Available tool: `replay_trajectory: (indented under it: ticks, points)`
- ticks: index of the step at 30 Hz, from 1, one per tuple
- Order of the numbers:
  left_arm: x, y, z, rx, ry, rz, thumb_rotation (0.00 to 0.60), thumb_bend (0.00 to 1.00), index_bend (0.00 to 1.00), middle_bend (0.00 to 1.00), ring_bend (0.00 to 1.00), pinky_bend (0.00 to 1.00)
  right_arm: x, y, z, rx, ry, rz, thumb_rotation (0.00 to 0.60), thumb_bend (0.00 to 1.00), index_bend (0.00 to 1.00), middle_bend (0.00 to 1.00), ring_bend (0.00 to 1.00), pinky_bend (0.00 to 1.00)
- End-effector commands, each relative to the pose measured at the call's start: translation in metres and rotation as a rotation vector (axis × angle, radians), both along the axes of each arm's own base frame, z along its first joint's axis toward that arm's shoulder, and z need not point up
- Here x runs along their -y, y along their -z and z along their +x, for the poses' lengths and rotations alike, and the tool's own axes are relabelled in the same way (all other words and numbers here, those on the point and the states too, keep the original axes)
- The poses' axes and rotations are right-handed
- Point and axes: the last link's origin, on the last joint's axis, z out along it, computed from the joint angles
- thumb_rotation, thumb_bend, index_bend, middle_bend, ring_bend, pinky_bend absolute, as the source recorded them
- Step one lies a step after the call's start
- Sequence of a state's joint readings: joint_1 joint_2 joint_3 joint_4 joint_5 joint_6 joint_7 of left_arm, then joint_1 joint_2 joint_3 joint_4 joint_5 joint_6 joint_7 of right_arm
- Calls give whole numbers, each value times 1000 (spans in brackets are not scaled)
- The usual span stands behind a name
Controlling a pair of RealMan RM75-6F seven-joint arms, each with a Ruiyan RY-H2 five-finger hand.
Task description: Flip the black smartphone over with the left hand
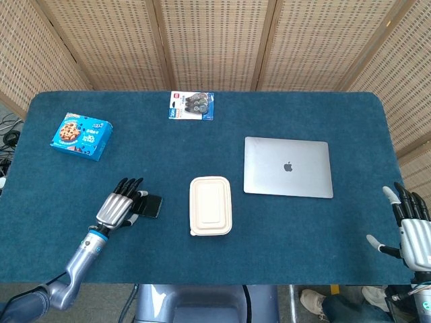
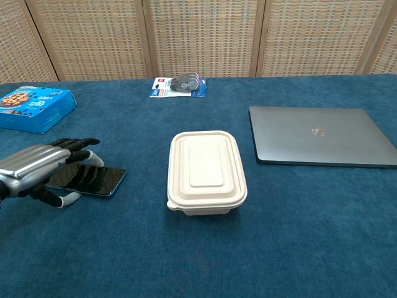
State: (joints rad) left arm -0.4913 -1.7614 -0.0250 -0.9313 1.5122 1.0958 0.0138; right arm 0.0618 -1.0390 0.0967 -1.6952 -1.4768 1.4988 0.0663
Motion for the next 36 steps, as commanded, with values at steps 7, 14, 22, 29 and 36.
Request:
replay_trajectory:
  ticks: [7, 14, 22, 29, 36]
  points:
    - [-20, -11, 17, -13, 14, 37, 600, 585, 359, 0, 0, 0, 0, 0, -1, 1, 3, 1, 600, 0, 0, 0, 0, 0]
    - [-40, -19, 36, -54, 11, 58, 600, 582, 374, 0, 0, 0, 1, 1, -2, 0, 7, 6, 600, 0, 0, 0, 0, 0]
    - [-87, -23, 75, -79, 21, 135, 600, 481, 93, 0, 0, 0, 4, 4, -5, -11, 21, 14, 600, 0, 0, 0, 0, 0]
    - [-92, -38, 88, 2, 20, 185, 600, 142, 0, 0, 0, 0, 5, 3, -8, -12, 35, 9, 600, 0, 0, 0, 0, 0]
    - [-64, -95, 82, 101, 43, 269, 600, 0, 0, 0, 0, 0, 3, 4, -6, -10, 24, 12, 600, 0, 0, 0, 0, 0]
